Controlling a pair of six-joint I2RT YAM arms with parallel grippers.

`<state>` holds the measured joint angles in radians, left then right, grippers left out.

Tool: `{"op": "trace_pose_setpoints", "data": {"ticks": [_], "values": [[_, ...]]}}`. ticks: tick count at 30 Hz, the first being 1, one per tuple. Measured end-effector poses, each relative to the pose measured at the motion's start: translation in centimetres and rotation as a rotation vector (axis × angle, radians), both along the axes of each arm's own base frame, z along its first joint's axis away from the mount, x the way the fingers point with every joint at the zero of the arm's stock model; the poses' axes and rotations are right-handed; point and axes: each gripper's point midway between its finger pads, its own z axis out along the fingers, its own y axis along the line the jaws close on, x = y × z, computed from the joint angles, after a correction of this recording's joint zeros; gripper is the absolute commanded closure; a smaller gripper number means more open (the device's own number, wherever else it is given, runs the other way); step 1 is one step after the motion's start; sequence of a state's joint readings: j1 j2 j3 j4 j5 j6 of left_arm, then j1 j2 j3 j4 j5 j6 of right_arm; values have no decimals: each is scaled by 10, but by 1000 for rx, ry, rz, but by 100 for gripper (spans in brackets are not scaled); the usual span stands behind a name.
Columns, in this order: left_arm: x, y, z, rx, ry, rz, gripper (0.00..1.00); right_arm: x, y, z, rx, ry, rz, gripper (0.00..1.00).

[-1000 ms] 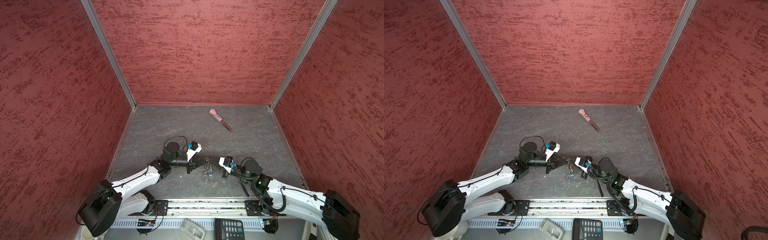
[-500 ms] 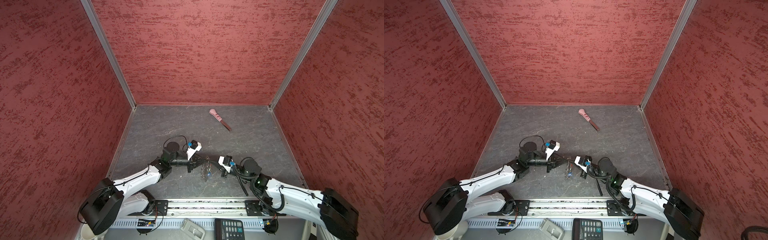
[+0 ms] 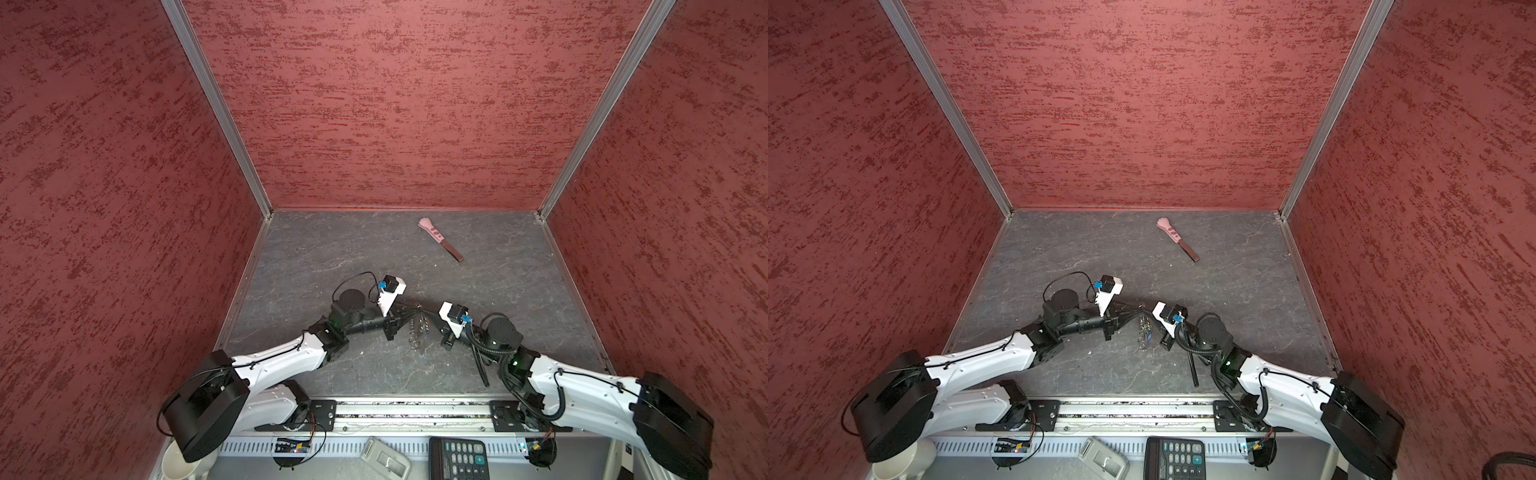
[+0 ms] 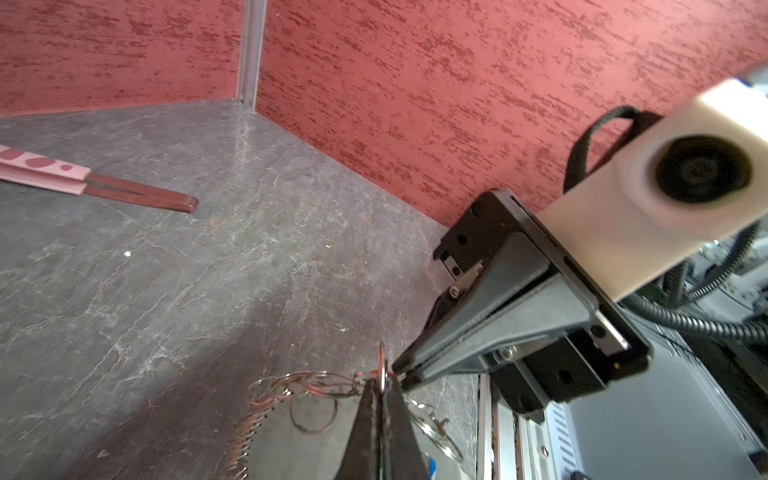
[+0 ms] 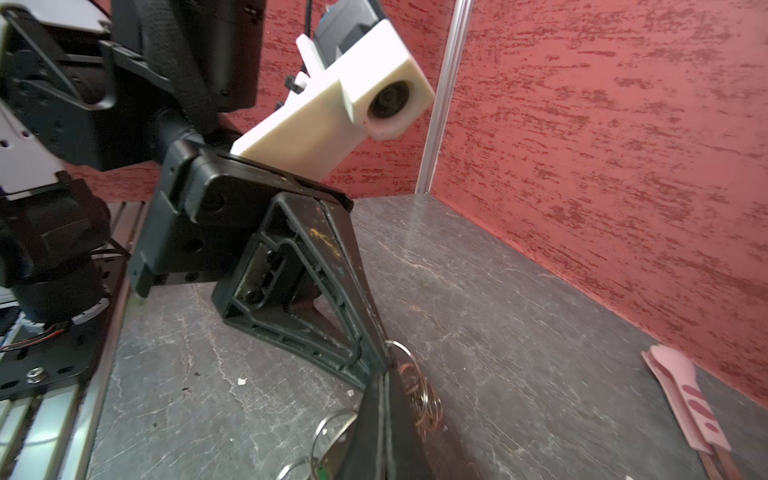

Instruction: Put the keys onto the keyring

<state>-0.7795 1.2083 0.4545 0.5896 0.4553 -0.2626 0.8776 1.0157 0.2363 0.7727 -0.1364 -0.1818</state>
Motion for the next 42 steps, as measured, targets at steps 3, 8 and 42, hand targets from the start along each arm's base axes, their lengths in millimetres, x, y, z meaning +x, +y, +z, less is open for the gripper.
{"op": "trace_pose_setpoints", "data": {"ticks": [3, 8, 42], "values": [[8, -4, -6, -16, 45, 65, 100, 8, -3, -6, -13, 14, -37, 94], [14, -7, -7, -49, 64, 128, 100, 9, -2, -10, -14, 32, -38, 87], [-31, 1, 49, -217, -273, -131, 100, -26, -10, 55, 27, 163, 81, 78]]}}
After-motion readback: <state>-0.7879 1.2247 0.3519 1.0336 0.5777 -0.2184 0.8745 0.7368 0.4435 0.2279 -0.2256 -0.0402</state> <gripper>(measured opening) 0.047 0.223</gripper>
